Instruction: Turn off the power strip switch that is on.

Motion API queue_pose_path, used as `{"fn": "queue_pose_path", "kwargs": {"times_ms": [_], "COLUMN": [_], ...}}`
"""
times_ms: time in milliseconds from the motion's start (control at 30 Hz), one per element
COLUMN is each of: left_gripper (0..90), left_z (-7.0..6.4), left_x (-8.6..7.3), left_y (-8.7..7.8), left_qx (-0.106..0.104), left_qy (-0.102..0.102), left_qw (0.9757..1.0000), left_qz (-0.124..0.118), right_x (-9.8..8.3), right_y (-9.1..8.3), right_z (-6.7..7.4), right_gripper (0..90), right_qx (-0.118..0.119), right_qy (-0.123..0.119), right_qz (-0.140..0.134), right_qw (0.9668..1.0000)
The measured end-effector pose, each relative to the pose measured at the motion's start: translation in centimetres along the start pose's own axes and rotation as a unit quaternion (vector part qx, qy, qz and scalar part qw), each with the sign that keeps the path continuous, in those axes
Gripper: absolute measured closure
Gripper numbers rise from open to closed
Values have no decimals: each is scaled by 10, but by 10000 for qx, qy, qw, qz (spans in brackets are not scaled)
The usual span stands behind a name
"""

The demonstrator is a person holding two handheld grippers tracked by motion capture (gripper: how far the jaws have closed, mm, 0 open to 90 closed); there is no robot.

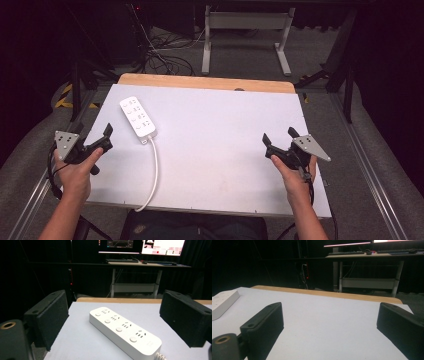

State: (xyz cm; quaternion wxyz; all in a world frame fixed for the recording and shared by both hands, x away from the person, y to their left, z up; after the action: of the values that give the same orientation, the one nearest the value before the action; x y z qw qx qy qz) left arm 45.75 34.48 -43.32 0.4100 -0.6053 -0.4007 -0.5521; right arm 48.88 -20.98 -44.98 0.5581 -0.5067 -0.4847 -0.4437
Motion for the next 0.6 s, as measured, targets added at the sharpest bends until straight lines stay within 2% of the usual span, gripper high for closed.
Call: {"fn": "queue_pose_path", "kwargs": {"times_ms": [333, 467, 600], "left_gripper": [199, 255, 393], "left_z": [2, 3, 4], "left_x": [0, 0, -1], "left_y": [-1, 0, 0], "left_qx": [117, 142, 91], "left_qy": [-129, -117, -79], "left_qw": [9998, 9998, 9999], "left_qz": [-7, 18, 56], "right_x": [1, 0, 0], "right_y": [-4, -4, -3], "right_z": [1, 0, 0], "right_gripper": [80, 81, 83], "right_qx": [9, -5, 9], "right_qy": [-81, -75, -76], "right_qz": [-33, -14, -14], "right_qw": [10000, 10000, 10000]}}
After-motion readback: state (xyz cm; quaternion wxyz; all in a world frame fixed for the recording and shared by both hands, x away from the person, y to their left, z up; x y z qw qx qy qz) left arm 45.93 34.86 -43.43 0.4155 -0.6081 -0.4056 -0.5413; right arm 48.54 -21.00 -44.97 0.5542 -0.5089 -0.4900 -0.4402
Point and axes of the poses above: each handheld gripper's, and its own axes: y roughly forward along the jaws, x roughly out of its top, z roughly to its left, the point moved 3 cm from there along y, roughly forward along the jaws, and after that the axes turned 15 degrees about -x, right-handed, at the moved point
